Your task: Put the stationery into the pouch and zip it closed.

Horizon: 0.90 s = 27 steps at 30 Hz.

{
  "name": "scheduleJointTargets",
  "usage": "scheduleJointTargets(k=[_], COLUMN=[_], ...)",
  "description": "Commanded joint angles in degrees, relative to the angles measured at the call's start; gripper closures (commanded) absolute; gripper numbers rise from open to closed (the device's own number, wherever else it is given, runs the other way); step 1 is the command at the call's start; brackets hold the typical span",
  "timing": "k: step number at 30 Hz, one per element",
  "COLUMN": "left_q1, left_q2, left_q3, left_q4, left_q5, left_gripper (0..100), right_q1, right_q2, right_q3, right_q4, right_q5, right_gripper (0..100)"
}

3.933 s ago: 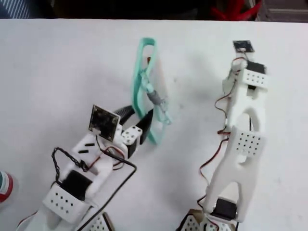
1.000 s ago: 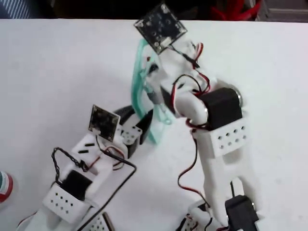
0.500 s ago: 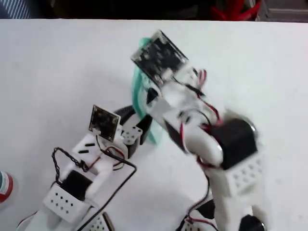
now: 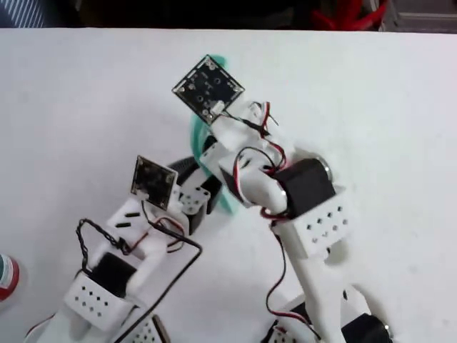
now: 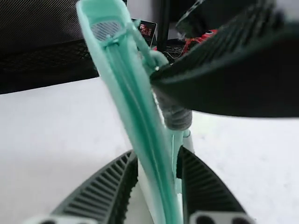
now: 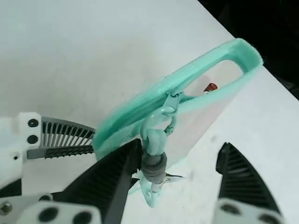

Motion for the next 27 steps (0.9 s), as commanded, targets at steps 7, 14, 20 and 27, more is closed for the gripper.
scheduleJointTargets(k=[7,14,20,27], left_q1=[0.75,0.75,0.22,0.48], left_q2=[-0.57,-0.66,-0.66,-0.66], left_q3=[-0.44,-0.44,-2.99,-9.32], left_q4=[-1.49,-1.49,-0.97,2.46], left_q5=[-0.09,-0.09,1.49,6.86], left_gripper=[85,85,85,85], right_q1=[2.24,2.33,2.33,2.59], right_q2=[1.01,-9.36,-17.19,-24.84], right_q3=[1.85,2.81,9.85,15.56], right_q4=[-7.78,-7.43,-7.69,-7.43], right_q5=[0.70,0.70,3.87,4.75], right_gripper=[95.9,98.1,98.1,98.1])
